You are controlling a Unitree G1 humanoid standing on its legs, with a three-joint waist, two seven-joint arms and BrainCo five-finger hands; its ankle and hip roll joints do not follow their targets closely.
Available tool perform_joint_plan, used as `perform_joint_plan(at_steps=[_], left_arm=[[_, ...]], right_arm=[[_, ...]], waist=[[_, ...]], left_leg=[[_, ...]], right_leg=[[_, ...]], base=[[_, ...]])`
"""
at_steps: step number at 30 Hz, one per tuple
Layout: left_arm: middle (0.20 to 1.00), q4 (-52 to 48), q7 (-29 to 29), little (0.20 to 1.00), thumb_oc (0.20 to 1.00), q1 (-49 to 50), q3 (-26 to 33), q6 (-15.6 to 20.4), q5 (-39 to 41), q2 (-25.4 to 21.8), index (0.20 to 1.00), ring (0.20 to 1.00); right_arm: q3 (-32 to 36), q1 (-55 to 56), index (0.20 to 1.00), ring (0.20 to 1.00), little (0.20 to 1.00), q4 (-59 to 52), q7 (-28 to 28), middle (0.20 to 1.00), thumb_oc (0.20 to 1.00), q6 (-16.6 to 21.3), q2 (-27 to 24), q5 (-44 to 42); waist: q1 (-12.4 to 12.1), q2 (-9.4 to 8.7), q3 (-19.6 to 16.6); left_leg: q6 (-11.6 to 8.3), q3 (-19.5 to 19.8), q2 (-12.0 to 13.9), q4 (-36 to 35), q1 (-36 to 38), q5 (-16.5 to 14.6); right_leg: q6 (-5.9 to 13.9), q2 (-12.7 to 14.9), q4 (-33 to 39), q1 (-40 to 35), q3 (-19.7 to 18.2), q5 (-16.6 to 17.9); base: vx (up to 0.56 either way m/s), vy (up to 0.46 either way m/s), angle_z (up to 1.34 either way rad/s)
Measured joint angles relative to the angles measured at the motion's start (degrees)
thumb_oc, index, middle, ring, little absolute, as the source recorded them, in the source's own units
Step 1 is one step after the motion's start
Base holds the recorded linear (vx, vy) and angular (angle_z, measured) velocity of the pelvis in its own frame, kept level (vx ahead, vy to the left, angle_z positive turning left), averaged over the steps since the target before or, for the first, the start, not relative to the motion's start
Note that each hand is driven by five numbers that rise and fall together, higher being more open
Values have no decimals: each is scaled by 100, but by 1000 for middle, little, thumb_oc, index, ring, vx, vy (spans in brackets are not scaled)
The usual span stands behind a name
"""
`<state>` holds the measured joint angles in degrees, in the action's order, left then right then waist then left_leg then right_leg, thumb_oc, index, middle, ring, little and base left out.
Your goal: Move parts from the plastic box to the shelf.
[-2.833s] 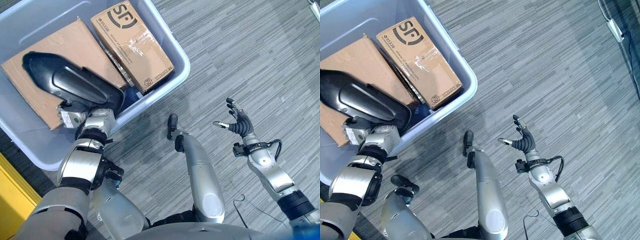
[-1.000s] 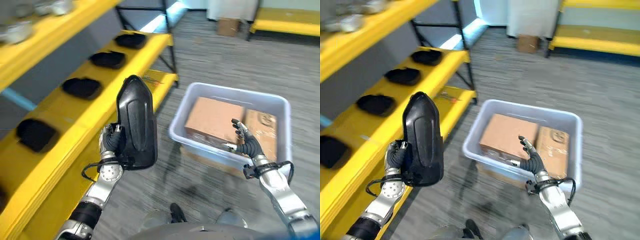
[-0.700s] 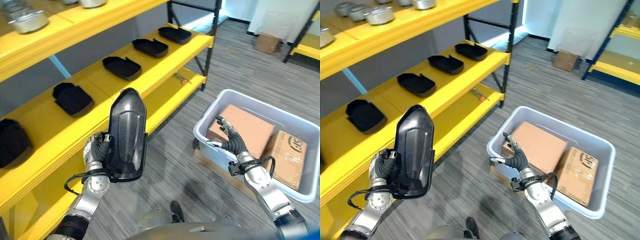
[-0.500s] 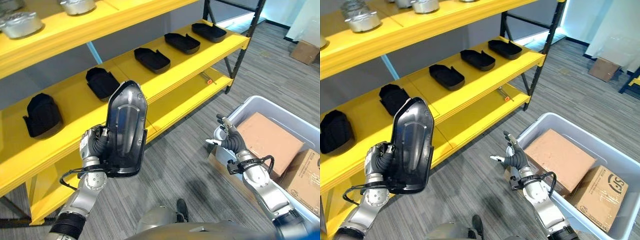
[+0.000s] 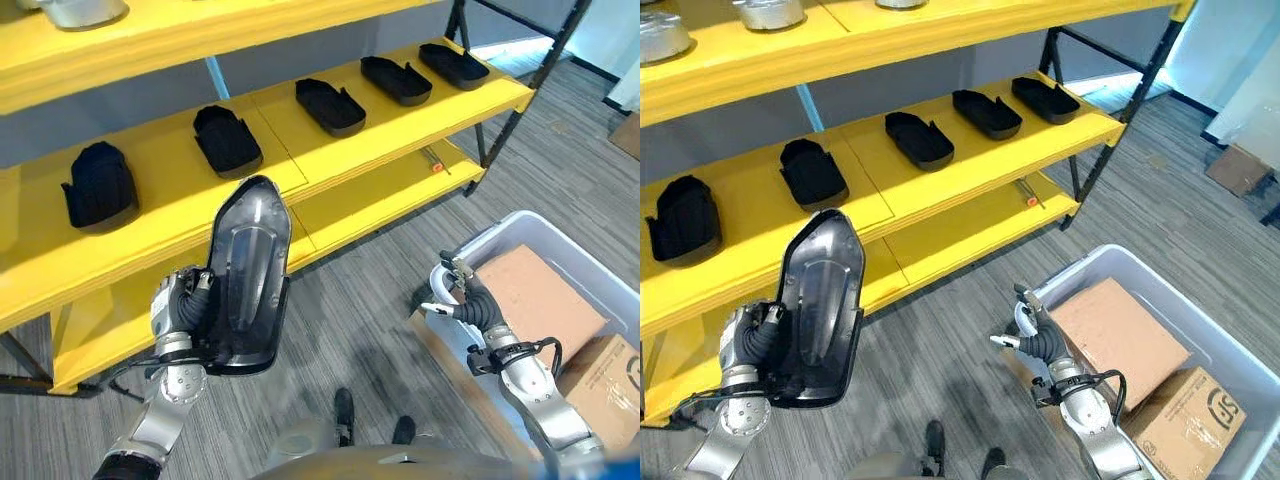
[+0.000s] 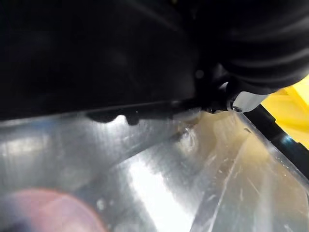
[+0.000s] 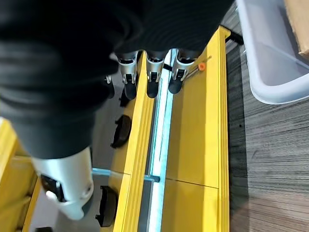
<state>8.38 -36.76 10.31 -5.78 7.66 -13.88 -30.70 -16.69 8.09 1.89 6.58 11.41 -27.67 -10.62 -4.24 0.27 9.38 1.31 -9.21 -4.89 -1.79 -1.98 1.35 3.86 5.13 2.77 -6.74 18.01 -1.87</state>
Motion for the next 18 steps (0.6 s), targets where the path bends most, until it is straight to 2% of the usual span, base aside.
perform_joint_plan(at_steps=[1, 3, 4, 5, 6, 7, 8, 9, 10, 11, 12, 13, 14, 15, 16, 18], left_arm=[[200, 15, 0, 200, 200, 11, 5, 0, 36, 55, 200, 200], [200, 15, 3, 200, 200, 21, 5, 4, 76, 100, 200, 200], [200, 16, 2, 200, 200, 28, 15, 1, 99, 101, 200, 200], [200, 19, 2, 200, 200, 27, 22, 0, 108, 103, 200, 200], [200, 59, -2, 200, 200, -39, -7, -7, 160, 106, 200, 200], [200, 250, 0, 200, 200, -240, -122, -55, 207, 117, 200, 200], [200, 515, 7, 200, 200, -614, -219, -88, 205, 121, 200, 200], [200, 494, 2, 200, 200, -630, -312, -91, 208, 199, 200, 200], [200, 469, -5, 200, 200, -655, -384, -81, 216, 271, 200, 200], [200, 464, -6, 200, 200, -712, -394, -68, 222, 251, 200, 200], [200, 486, -15, 200, 200, -776, -356, -66, 362, 250, 200, 200], [200, 510, -8, 200, 200, -732, -379, -70, 466, 288, 200, 200], [200, 525, 0, 200, 200, -616, -328, -70, 580, 277, 200, 200], [200, 528, 5, 200, 200, -437, -293, -69, 651, 258, 200, 200], [200, 525, 14, 200, 200, -350, -286, -66, 650, 233, 200, 200], [200, 531, 14, 200, 200, -291, -331, -51, 646, 269, 200, 200]], right_arm=[[-30, -66, 1000, 1000, 1000, -2, 20, 1000, 1000, 16, -4, -63], [-27, -181, 1000, 1000, 1000, -5, 44, 1000, 1000, 44, -7, -106], [-23, -201, 1000, 1000, 1000, -23, 40, 1000, 1000, 44, -7, -107], [-23, -195, 1000, 1000, 1000, -29, 39, 1000, 1000, 44, -3, -107], [-32, -192, 1000, 1000, 1000, -53, 50, 1000, 1000, 43, -9, -100], [-114, -167, 1000, 1000, 1000, -95, 95, 1000, 1000, 20, -50, -97], [-279, -138, 1000, 1000, 1000, -342, 166, 1000, 1000, -29, -81, -92], [-288, -144, 1000, 1000, 1000, -477, 192, 1000, 1000, -39, -255, -93], [-262, -217, 1000, 1000, 1000, -447, 232, 1000, 1000, 0, -387, -78], [-247, -289, 1000, 1000, 1000, -356, 261, 1000, 1000, -9, -316, -71], [-243, -441, 1000, 1000, 1000, -238, 251, 1000, 1000, -32, -250, -46], [-194, -450, 1000, 1000, 1000, -177, 250, 1000, 1000, -61, -236, -37], [-182, -406, 1000, 1000, 1000, -180, 242, 1000, 1000, -99, -206, -37], [-166, -319, 1000, 1000, 1000, -190, 199, 1000, 1000, -109, -168, -41], [-115, -242, 1000, 1000, 1000, -214, 160, 1000, 1000, -99, -170, -41], [48, -167, 1000, 1000, 1000, -214, 51, 1000, 1000, -88, -225, -56]], waist=[[-2, -22, -10], [13, 17, -16], [11, 51, -37], [16, 65, -49], [38, 72, -47], [98, 14, -36], [359, -209, 54], [461, 38, 48], [550, 239, 43], [604, 225, 33], [506, 75, 21], [445, 117, 6], [350, 35, 52], [320, -102, 110], [346, -117, 71], [394, -61, 34]], left_leg=[[-158, -310, 59, 52, 7, -237], [-179, -760, 179, 86, 9, -334], [-258, -759, 182, 121, 6, -213], [-238, -730, 164, 133, 14, -203], [-386, -708, 133, 170, -5, -228], [-853, -1117, 207, 330, -3, -678], [-87, -2419, 952, 1525, -191, -857], [21, -2316, 1386, 1578, -187, -264], [-10, -1849, 1394, 1463, -76, -370], [9, -1819, 1235, 1184, -19, -314], [46, -1814, 1044, 959, -44, -141], [33, -1782, 997, 815, -51, 7], [-68, -1552, 950, 854, -51, 136], [-142, -1534, 1222, 1307, -94, -85], [-422, -1496, 1641, 1551, -106, -116], [-747, -1275, 2582, 1734, -192, 13]], right_leg=[[-40, 36, 39, -46, 62, 35], [-53, 63, 42, -100, 196, -7], [-33, 58, 40, -147, 239, -58], [-18, 76, 29, -187, 315, -103], [-48, 91, -24, -220, 382, -144], [-70, 254, -16, -314, 455, -122], [-15, 694, -609, -370, 702, -432], [37, 687, -1343, -224, 760, -721], [107, 784, -2038, 57, 670, -1185], [148, 794, -2262, 342, 511, -1317], [-110, 758, -2231, 742, 380, -1288], [-86, 787, -2070, 711, 389, -1199], [-131, 913, -1949, 637, 405, -1091], [-146, 989, -1853, 454, 433, -1003], [-146, 999, -1818, 381, 531, -989], [-41, 1019, -1790, 314, 585, -939]], base=[[86, -68, 36], [89, -64, 36], [118, -27, 36], [95, -13, 41], [68, 17, 56], [9, 100, 129], [19, 126, 134], [33, 172, 131], [42, 159, 64], [51, 187, 49], [59, 213, 29], [-9, 284, 1], [49, 370, -10], [46, 516, -5], [94, 475, 5], [-23, 411, 17]])
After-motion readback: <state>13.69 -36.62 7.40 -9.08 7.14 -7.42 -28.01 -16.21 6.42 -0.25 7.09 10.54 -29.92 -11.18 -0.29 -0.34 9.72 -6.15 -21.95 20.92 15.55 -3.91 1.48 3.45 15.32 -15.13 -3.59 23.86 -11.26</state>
